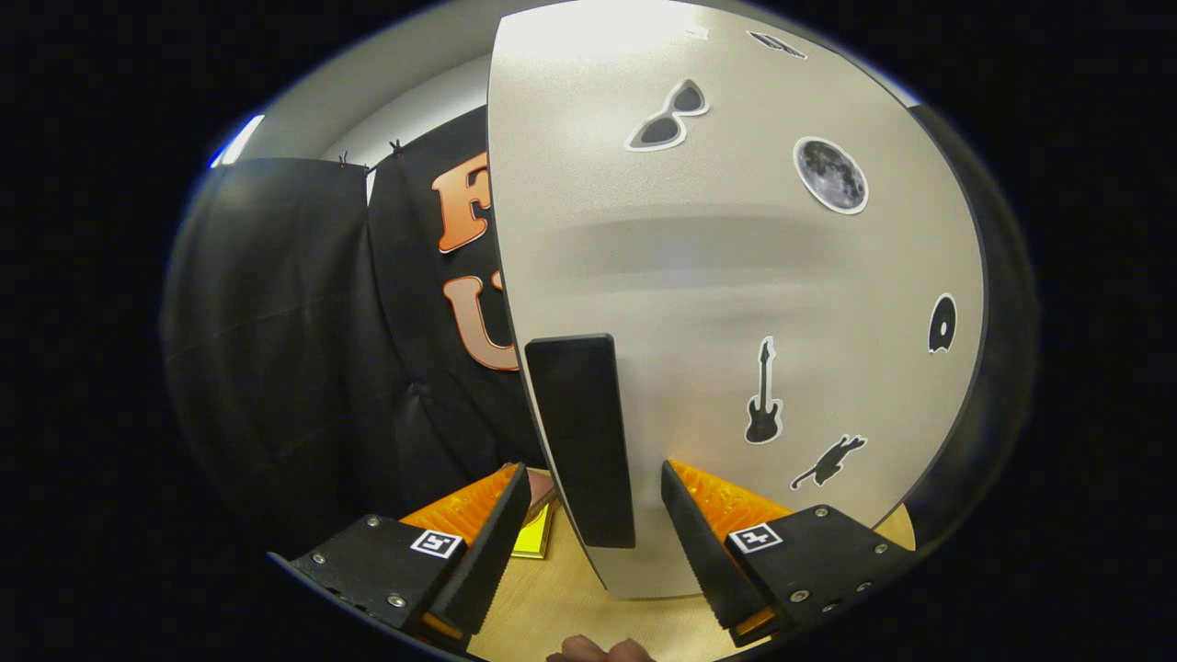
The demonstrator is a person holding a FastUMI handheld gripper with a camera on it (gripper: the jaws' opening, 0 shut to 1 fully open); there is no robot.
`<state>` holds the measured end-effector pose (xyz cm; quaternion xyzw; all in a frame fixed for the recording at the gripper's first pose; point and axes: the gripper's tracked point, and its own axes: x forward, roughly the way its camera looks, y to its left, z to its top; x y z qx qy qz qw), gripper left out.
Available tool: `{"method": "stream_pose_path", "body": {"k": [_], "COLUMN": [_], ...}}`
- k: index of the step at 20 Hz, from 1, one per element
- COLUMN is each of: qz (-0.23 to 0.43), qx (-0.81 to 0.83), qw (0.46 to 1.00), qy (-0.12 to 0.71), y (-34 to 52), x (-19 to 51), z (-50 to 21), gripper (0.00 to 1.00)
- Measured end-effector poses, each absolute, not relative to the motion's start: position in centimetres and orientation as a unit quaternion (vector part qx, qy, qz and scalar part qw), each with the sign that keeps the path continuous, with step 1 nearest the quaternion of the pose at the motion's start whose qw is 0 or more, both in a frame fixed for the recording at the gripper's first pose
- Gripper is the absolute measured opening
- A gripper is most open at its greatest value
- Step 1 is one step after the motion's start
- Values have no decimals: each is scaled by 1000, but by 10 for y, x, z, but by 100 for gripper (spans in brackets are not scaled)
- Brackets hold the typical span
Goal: Open the shoe cabinet door, grab the shoes and put them into the shoe cabinet, then close the shoe cabinet door.
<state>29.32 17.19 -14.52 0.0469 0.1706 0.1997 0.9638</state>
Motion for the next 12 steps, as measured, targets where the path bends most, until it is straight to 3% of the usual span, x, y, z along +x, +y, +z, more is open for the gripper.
{"method": "stream_pose_path", "body": {"k": [12], "qz": [192], "qx": [49], "qw": [964], "qy": [175], "y": [175], "x": [307], "z": [-152], "gripper": [90]}}
